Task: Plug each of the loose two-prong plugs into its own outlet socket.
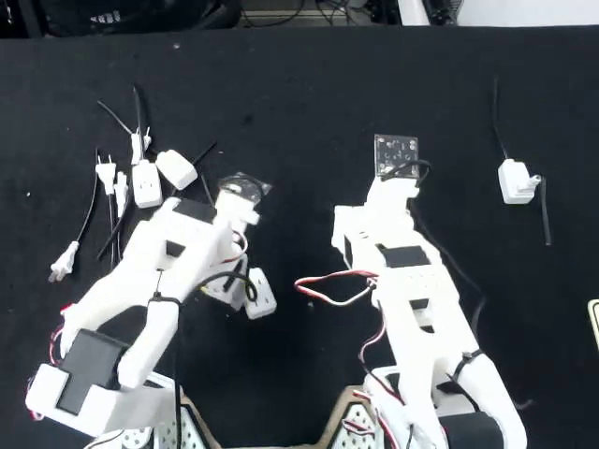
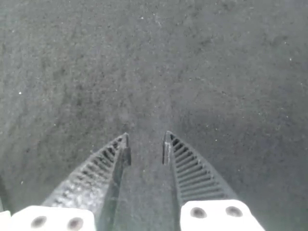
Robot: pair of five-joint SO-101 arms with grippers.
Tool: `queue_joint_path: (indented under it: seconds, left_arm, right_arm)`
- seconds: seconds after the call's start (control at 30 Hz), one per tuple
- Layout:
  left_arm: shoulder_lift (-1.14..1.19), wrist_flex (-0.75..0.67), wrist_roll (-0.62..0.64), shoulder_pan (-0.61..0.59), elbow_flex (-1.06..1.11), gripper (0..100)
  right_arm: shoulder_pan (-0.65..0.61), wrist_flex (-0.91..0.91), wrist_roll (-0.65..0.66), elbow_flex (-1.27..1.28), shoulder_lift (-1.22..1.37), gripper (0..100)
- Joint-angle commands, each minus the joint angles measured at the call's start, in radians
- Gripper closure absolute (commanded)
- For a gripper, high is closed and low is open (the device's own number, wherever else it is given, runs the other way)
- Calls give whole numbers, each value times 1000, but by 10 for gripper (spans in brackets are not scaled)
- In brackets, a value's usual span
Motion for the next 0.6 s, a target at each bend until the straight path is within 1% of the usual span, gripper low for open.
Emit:
queue_joint_path:
  seconds: [0.0, 0.17, 0.23, 0.33, 0.43, 0.5, 0.57]
  left_arm:
    - [-6, -52, 74, 41, -13, 777]
    - [5, -247, 226, 107, 22, 777]
    - [5, -273, 262, 150, 30, 777]
    - [-2, -272, 270, 208, 30, 777]
    - [-8, -259, 224, 213, 12, 777]
    - [-8, -169, 180, 182, -62, 777]
    - [-5, -61, 149, 127, -163, 777]
  right_arm:
    - [-15, -20, -8, -39, -31, 893]
    - [-11, -20, -8, -36, -33, 893]
    - [6, -20, -8, -36, -33, 893]
    - [32, -20, -8, -38, -36, 893]
    - [32, -20, -8, -38, -38, 893]
    - [31, -20, -8, -38, -38, 893]
    - [31, -20, -8, -38, -38, 893]
